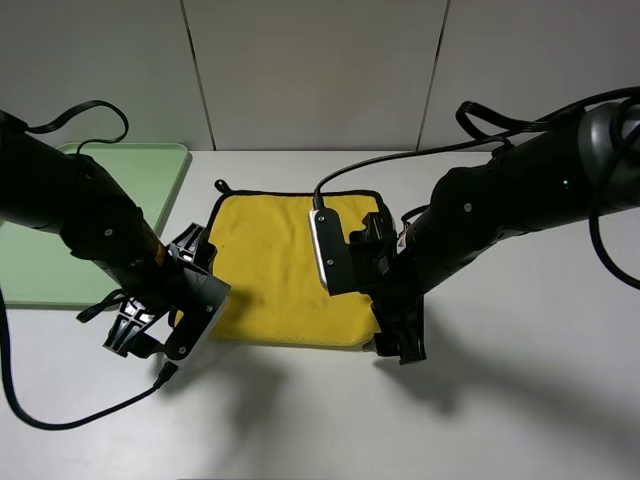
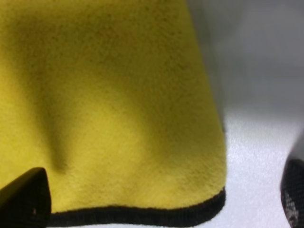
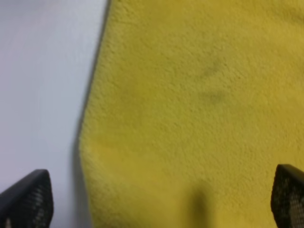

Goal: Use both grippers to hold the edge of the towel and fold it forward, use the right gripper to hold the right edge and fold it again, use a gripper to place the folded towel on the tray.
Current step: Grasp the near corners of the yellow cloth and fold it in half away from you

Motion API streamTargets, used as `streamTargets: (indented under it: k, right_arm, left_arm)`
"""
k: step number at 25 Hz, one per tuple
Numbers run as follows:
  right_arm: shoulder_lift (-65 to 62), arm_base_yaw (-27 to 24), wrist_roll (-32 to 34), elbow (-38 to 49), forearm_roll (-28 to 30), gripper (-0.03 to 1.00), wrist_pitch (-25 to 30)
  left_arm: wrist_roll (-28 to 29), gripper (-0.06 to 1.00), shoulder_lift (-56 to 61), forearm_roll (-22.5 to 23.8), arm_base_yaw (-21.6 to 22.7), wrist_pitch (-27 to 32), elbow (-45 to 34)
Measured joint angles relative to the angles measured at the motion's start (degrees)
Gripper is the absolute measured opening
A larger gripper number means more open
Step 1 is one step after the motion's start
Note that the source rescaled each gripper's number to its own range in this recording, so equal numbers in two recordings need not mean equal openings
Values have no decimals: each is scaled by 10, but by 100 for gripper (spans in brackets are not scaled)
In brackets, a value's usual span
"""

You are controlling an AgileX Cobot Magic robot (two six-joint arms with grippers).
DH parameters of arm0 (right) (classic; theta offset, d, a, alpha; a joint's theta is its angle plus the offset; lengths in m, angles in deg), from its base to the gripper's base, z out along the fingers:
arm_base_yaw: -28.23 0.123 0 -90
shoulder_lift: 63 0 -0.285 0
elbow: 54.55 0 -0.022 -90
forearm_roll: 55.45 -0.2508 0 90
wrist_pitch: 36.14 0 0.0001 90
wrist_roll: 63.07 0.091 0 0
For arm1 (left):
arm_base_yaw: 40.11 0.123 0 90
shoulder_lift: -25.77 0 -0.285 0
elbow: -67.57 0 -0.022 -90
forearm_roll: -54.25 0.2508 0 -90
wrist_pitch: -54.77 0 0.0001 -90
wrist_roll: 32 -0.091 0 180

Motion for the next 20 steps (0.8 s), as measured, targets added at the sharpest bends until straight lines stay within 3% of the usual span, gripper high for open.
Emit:
streamTargets:
  k: [15, 20]
  right_arm:
    - [42, -1, 7, -2, 45, 100, -3]
    - [42, -1, 45, -3, 106, 97, -4]
  left_arm:
    - [6, 97, -1, 1, 0, 1, 0]
    - [8, 86, -1, 0, 0, 6, 0]
